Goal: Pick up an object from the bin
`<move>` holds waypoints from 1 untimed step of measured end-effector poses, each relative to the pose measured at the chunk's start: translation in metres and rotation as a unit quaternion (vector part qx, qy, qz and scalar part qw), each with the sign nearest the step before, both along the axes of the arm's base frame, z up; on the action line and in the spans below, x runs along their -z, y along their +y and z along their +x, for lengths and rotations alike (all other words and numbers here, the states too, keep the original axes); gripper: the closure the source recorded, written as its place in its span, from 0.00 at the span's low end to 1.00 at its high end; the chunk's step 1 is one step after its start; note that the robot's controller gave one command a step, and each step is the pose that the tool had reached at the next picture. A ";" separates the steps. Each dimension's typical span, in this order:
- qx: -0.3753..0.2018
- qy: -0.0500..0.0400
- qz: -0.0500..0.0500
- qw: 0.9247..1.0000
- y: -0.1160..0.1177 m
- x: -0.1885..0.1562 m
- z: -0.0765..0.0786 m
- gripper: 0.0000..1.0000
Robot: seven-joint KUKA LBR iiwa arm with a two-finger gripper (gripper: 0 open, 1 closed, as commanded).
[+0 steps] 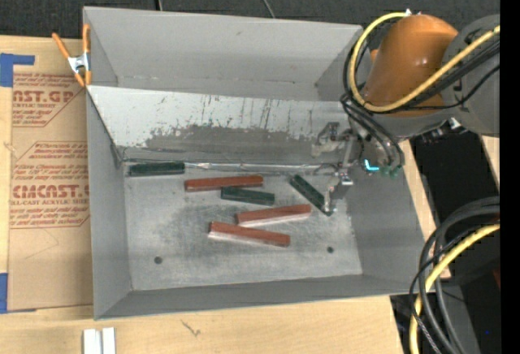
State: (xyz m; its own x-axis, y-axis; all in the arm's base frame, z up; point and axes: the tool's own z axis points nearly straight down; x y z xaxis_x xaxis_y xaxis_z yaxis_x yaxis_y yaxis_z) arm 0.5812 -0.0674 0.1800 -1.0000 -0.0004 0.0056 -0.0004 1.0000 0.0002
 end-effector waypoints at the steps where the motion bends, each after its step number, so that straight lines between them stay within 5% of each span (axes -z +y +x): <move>1: 0.000 -0.004 0.000 1.000 0.000 -0.004 0.002 0.00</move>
Offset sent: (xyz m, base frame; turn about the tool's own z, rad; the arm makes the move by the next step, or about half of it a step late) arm -0.0369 -0.0002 -0.1100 -0.0746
